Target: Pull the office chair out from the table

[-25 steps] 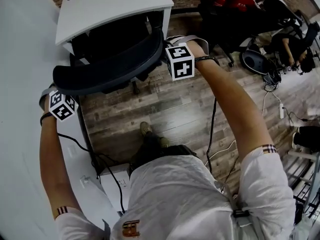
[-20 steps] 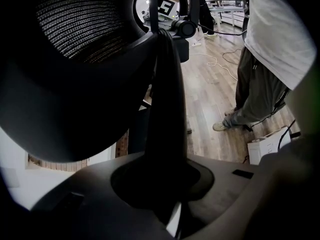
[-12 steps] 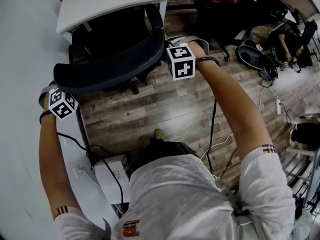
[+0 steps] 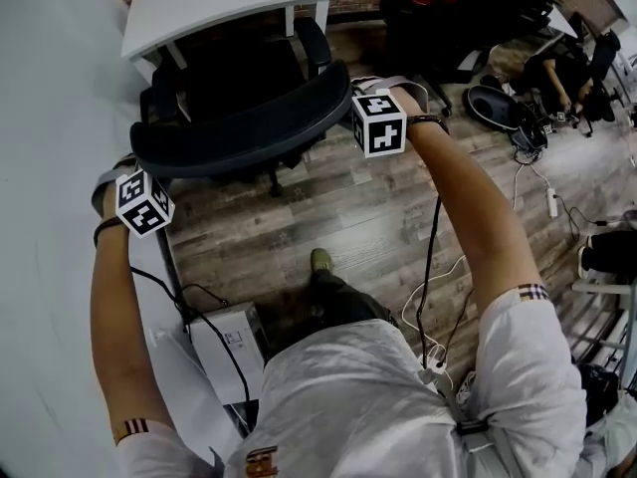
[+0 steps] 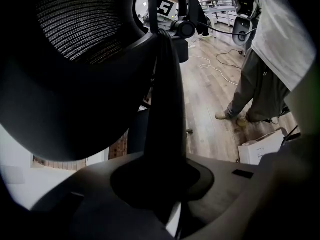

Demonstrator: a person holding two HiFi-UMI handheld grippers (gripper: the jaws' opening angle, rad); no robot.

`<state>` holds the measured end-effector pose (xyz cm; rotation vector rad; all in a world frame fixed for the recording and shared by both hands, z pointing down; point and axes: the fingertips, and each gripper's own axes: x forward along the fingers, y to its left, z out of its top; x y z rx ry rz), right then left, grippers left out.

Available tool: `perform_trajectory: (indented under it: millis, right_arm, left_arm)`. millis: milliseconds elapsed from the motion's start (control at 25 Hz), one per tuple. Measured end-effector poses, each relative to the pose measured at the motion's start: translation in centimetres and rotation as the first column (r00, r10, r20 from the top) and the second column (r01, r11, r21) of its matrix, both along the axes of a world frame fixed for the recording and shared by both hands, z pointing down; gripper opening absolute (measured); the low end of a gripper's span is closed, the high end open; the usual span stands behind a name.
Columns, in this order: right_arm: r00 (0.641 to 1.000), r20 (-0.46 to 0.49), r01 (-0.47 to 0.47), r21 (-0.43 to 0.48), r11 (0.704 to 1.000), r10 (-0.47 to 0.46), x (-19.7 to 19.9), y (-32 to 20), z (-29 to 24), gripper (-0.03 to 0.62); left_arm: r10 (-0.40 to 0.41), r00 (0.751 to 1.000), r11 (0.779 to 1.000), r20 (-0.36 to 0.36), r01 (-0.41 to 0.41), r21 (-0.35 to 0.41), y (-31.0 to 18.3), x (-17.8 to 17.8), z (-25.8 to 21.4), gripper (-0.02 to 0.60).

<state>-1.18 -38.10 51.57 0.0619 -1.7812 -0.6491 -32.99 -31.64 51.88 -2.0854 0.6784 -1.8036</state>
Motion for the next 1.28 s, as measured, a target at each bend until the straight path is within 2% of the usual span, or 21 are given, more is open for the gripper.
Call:
perform_trajectory:
  millis: [920,1080,1280]
  right_arm:
    - [1.0,0.004,0.01,0.005,1.0,-0.01,4.0,15.9,-0.7,0.092]
    - [1.0,0.012,0.016,0.012,1.0,-0.017,4.2,18.0,-0.9,0.092]
    - [1.0,0.009,0.02,0.006,1.0,-0.02,4.9,21.0,-0.9,0.092]
  left_arm:
    - [0.004,1.0,1.0,-0.008,-0.004,-0.016,15.9,4.1,-0.3,0.074]
    - [-0.031,1.0,0.999,0.006,0.031,-0.022,18.3,3.6,-0.2,0.074]
    - [-0.033,0.999,0.999,-0.003,0.033,-0.03,21.3,4.5,0.0,0.075]
